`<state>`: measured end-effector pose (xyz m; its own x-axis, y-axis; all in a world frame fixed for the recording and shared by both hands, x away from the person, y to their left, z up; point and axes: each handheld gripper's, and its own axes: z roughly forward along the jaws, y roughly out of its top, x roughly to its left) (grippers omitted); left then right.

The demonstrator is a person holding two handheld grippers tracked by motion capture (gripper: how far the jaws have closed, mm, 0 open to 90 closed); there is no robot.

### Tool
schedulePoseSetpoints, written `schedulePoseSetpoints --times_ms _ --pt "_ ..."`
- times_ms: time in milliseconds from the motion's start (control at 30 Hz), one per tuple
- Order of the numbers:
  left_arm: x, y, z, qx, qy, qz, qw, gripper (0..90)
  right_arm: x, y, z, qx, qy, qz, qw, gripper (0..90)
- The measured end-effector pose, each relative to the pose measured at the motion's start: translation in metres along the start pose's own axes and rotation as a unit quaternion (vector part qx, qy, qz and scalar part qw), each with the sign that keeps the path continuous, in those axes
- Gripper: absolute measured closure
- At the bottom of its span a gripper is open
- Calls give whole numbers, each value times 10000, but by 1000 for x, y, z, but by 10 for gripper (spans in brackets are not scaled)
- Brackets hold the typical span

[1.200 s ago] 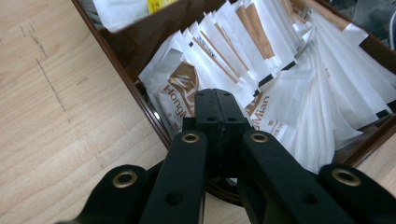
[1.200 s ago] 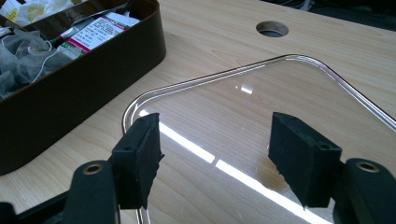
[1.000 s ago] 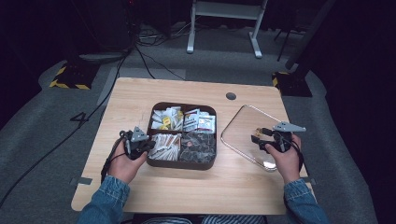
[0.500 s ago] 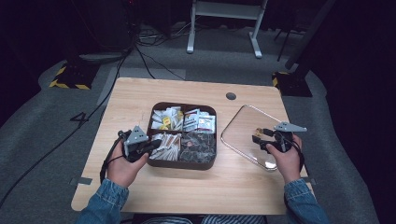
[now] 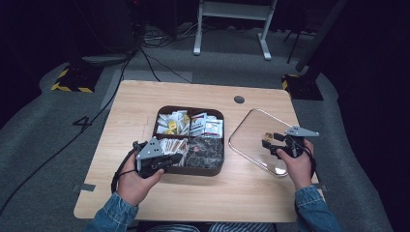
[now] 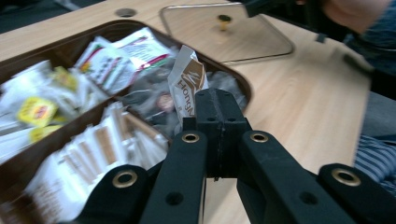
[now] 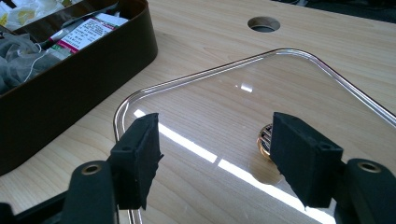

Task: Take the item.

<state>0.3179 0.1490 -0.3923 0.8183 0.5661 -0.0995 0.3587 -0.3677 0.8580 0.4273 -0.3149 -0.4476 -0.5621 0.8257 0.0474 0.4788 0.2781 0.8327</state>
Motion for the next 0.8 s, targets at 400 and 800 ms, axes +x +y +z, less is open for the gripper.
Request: schedulePoseSetpoints --times_ms 400,800 --pt "-24 -4 20 18 -722 240 9971 900 -1 0 0 7 -1 -6 10000 341" --pt "-40 -20 48 311 -1072 281 9934 900 -2 -1 1 38 19 13 10000 336"
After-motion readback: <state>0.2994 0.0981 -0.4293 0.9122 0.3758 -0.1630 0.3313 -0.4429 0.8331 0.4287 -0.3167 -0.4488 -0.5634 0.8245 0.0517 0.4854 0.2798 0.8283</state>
